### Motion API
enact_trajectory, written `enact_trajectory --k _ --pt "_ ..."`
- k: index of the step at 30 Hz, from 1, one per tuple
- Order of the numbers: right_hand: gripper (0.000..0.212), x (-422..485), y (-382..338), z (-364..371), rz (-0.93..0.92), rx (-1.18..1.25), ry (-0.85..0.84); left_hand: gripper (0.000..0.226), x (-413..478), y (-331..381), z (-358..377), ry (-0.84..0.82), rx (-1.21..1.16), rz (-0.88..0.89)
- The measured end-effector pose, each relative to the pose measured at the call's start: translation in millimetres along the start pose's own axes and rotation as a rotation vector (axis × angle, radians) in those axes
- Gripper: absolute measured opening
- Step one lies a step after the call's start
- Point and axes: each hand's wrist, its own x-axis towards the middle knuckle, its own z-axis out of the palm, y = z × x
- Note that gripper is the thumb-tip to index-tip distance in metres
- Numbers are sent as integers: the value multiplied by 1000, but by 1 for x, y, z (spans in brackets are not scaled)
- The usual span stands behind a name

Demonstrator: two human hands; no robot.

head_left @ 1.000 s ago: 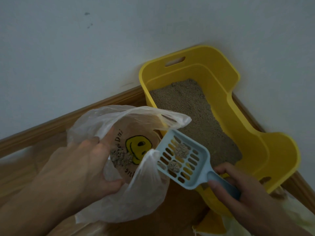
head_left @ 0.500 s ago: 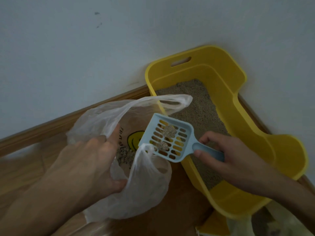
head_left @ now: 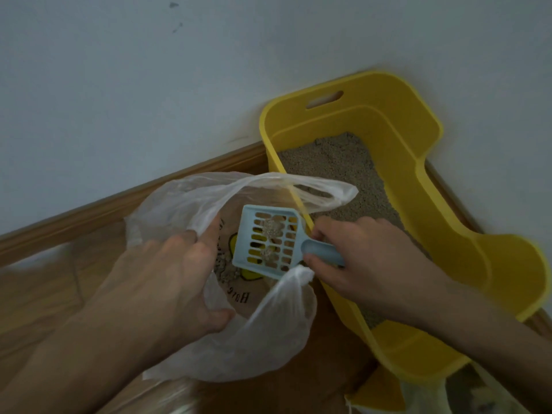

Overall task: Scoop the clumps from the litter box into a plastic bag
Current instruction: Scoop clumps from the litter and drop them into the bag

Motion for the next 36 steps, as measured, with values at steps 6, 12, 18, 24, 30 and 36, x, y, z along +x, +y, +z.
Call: enact_trajectory --k 6,12,18,24,30,36 --pt "25 19 -22 9 -77 -144 -12 102 -3 -1 -2 -22 -3 -9" --pt "39 29 -28 14 -151 -290 68 101 -4 -1 -3 -28 10 -15" --pt "29 13 -25 14 -130 -320 59 100 -3 -2 -1 -20 11 -16" --pt "26 -4 -11 15 -96 -249 73 97 -2 -2 0 -4 10 -23" --pt "43 -33 12 0 104 138 -39 98 -2 -2 1 22 -15 -1" --pt "17 -57 19 -24 195 380 -82 97 0 -3 3 10 24 -12"
